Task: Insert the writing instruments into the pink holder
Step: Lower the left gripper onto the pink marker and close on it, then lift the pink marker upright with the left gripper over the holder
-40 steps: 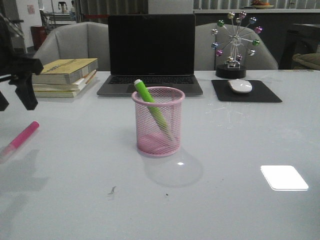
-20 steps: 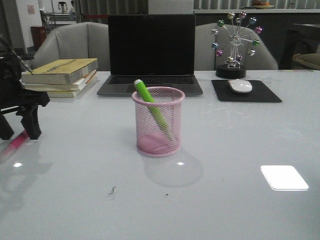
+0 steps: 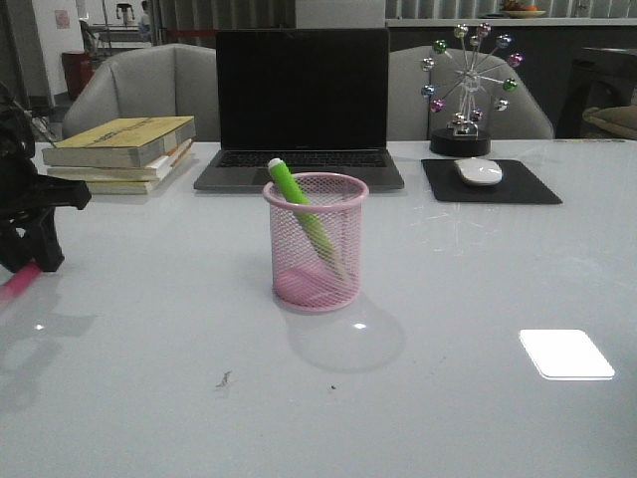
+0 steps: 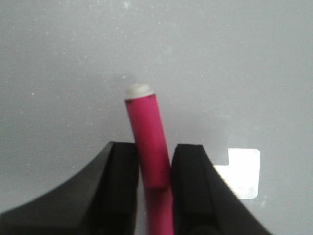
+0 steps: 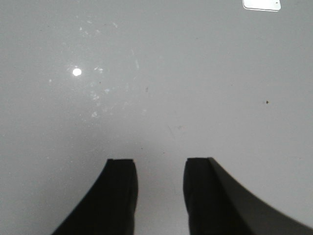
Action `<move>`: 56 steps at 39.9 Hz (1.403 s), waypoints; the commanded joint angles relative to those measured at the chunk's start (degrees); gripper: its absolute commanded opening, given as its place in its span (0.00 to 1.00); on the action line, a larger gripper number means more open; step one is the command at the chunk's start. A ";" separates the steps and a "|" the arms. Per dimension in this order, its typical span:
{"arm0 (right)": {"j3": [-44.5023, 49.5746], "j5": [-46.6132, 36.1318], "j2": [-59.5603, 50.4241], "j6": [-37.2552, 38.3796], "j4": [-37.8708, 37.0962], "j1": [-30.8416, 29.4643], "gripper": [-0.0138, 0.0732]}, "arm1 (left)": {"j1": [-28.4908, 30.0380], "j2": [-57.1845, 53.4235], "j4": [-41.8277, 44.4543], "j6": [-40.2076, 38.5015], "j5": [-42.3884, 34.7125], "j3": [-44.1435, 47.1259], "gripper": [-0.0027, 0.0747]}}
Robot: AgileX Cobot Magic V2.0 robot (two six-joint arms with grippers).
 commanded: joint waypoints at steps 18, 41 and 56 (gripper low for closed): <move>-1.52 -0.78 -0.59 -0.16 -0.31 -0.25 0.58 | -0.08 -6.43 -1.17 -0.12 -1.53 -1.51 0.16; -1.52 -0.83 -0.59 -0.16 -0.31 -0.25 0.58 | -15.09 -22.99 -8.13 7.52 -26.76 -0.88 0.16; -1.52 -0.73 -0.59 -0.16 -0.36 -0.25 0.58 | -32.56 -23.66 -11.80 7.00 -60.67 10.17 0.16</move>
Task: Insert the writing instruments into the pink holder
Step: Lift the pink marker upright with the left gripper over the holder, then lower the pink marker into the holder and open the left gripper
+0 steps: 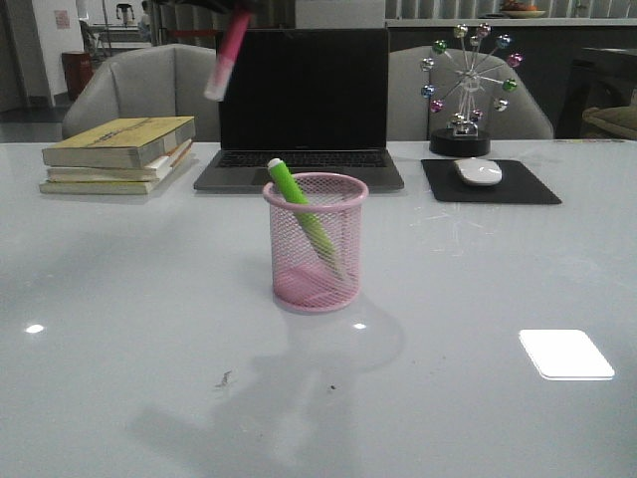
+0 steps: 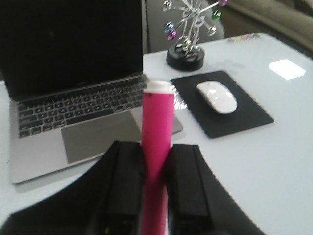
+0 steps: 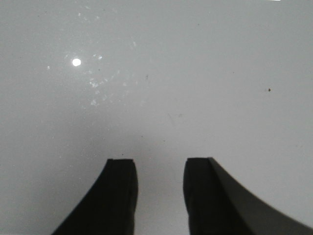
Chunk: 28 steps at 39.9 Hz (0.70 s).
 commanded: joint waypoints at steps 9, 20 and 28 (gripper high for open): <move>-1.52 -2.95 -0.59 -0.16 -0.36 -0.25 0.58 | -9.70 -0.46 -1.54 -3.31 -28.50 9.46 0.16; -1.52 -2.84 -0.59 -0.16 -0.36 -0.25 0.58 | -12.38 6.23 -1.78 -3.43 -34.99 9.57 0.16; -1.52 -2.60 -0.59 -0.16 -0.36 -0.25 0.58 | -12.50 8.46 -1.78 -3.43 -35.28 9.62 0.16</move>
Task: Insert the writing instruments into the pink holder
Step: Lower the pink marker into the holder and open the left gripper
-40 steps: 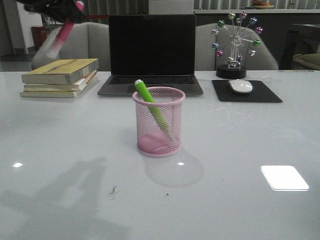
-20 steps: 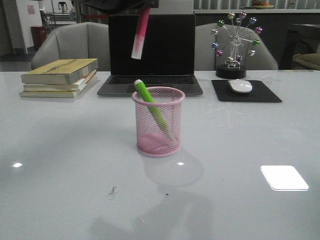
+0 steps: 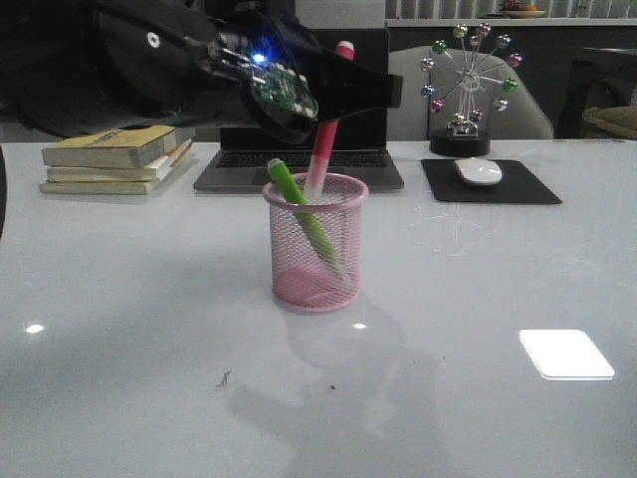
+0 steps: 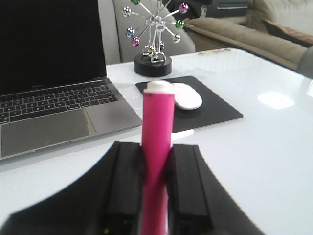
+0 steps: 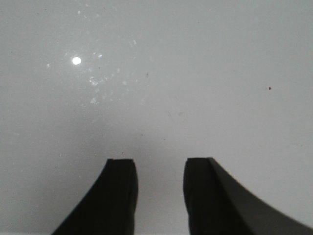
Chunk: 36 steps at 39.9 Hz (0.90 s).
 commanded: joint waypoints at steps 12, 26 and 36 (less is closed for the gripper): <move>-1.52 -3.03 -0.59 -0.16 -0.36 -0.25 0.58 | -0.37 -1.99 1.76 -0.45 -3.32 -1.39 0.48; -1.52 -3.03 -0.59 -0.16 -0.36 -0.25 0.58 | 0.39 -6.79 1.76 -0.09 -4.04 -1.39 0.53; -1.52 -3.03 -0.59 -0.16 -0.36 -0.25 0.58 | 4.72 -15.84 1.65 8.91 4.63 -1.39 0.51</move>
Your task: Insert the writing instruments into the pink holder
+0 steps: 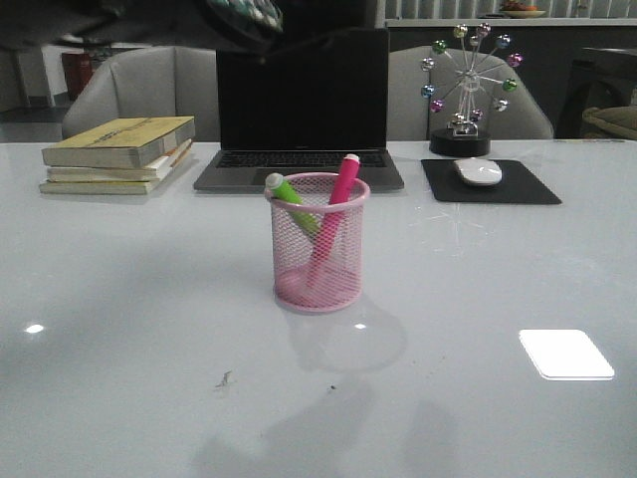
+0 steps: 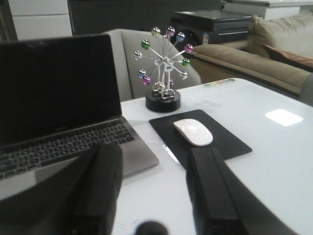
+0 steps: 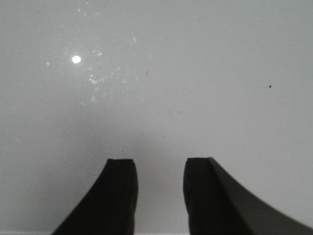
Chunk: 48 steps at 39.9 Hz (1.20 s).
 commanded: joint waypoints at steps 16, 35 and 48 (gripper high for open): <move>-1.52 -4.78 -0.59 -0.22 -0.41 -0.25 0.58 | 15.60 -21.39 0.41 3.56 17.99 -1.43 0.51; -1.52 -4.91 -0.59 -0.22 -0.41 -0.25 0.58 | 28.72 -39.47 0.01 3.56 26.82 14.58 0.50; -1.52 -5.09 -0.59 -0.22 -0.36 -0.04 0.58 | 29.53 -50.64 -4.97 3.46 26.82 30.47 0.46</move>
